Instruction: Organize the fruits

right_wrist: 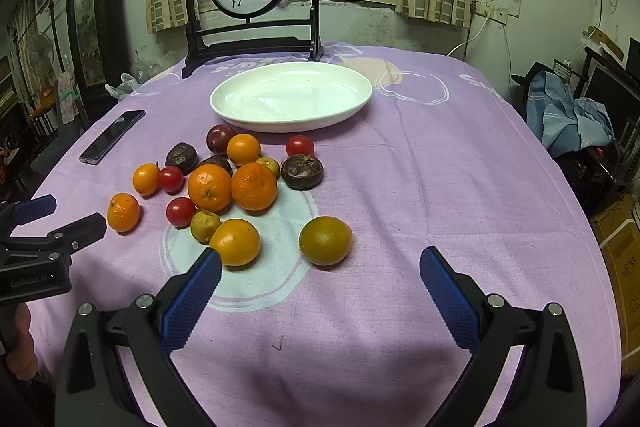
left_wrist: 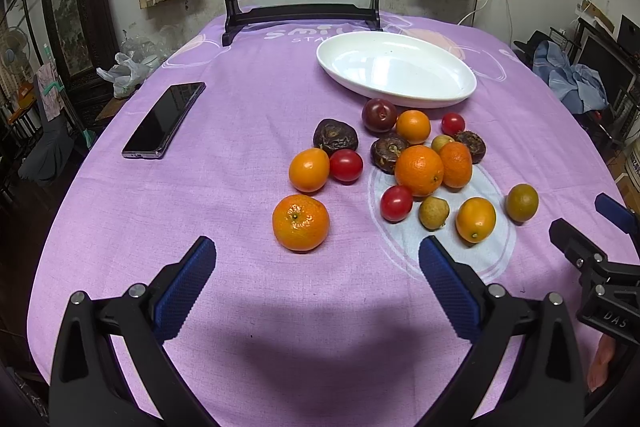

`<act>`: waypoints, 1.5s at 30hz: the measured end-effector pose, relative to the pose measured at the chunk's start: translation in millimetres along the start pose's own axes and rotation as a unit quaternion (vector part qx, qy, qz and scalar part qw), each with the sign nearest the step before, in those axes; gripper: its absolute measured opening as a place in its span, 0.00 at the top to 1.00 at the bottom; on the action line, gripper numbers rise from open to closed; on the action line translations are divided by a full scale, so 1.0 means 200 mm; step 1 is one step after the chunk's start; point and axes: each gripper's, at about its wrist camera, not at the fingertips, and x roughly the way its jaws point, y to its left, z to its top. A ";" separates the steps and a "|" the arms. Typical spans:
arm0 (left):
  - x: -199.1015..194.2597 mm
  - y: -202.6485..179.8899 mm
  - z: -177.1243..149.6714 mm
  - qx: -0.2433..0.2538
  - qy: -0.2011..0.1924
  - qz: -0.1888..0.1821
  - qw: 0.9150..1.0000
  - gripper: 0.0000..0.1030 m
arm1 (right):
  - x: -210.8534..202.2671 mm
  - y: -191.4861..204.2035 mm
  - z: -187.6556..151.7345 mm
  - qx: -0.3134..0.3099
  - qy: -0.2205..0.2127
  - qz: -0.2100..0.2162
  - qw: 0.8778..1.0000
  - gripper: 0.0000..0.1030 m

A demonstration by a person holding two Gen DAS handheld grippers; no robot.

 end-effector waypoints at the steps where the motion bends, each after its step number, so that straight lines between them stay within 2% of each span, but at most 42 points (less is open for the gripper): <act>1: 0.00 0.00 0.00 0.000 0.000 0.000 1.000 0.04 | 0.00 0.00 0.00 0.000 0.000 0.000 1.000 0.03; 29: 0.01 -0.01 -0.01 0.002 0.003 0.001 1.000 0.04 | 0.01 0.00 0.00 -0.002 0.002 -0.001 1.000 0.03; 37: 0.13 0.03 -0.07 0.014 0.027 -0.010 0.999 0.04 | 0.06 -0.03 -0.04 -0.011 0.016 -0.006 1.000 0.03; 42: 0.23 0.07 -0.08 0.015 0.050 -0.014 0.999 0.04 | 0.10 -0.04 -0.04 -0.006 0.025 0.006 1.000 0.03; 45: 0.29 0.07 -0.05 0.016 0.054 -0.022 0.998 0.09 | 0.12 -0.03 -0.03 -0.012 0.033 0.019 0.999 0.03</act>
